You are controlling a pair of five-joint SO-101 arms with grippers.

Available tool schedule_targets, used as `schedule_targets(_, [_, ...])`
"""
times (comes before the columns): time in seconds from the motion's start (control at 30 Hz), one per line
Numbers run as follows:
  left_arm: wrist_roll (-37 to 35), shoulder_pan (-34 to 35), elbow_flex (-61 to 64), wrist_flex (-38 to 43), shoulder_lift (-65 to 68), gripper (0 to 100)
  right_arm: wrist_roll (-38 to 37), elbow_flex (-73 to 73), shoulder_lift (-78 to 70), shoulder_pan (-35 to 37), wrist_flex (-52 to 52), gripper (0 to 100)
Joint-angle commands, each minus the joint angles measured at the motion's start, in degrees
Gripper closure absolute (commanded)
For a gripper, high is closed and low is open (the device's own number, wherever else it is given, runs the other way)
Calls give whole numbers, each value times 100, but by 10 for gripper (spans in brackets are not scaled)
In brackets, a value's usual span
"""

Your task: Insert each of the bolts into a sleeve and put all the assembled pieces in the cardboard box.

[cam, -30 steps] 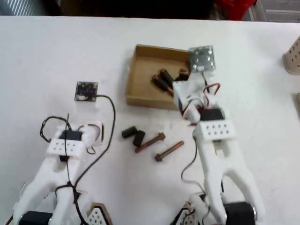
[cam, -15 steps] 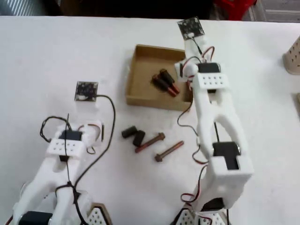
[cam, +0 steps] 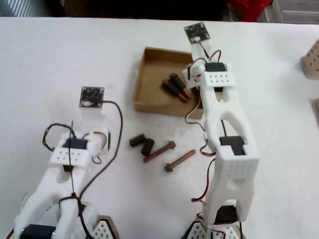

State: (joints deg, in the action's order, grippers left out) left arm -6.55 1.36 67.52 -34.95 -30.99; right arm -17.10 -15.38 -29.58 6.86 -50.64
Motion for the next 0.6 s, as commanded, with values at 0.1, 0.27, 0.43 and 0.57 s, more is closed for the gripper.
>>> schedule_targets(0.1, [44, 40, -53, 88, 13, 978, -70, -237, 813, 136, -646, 915])
schedule_targets(0.27, [44, 40, -53, 88, 13, 977, -44, -114, 1103, 277, -1235, 969])
schedule_targets(0.43, [44, 40, -53, 97, 13, 977, -70, -97, 1349, 321, -1886, 981])
schedule_targets(0.57, [44, 40, -53, 97, 13, 977, -35, -79, 1780, 330, -2554, 982])
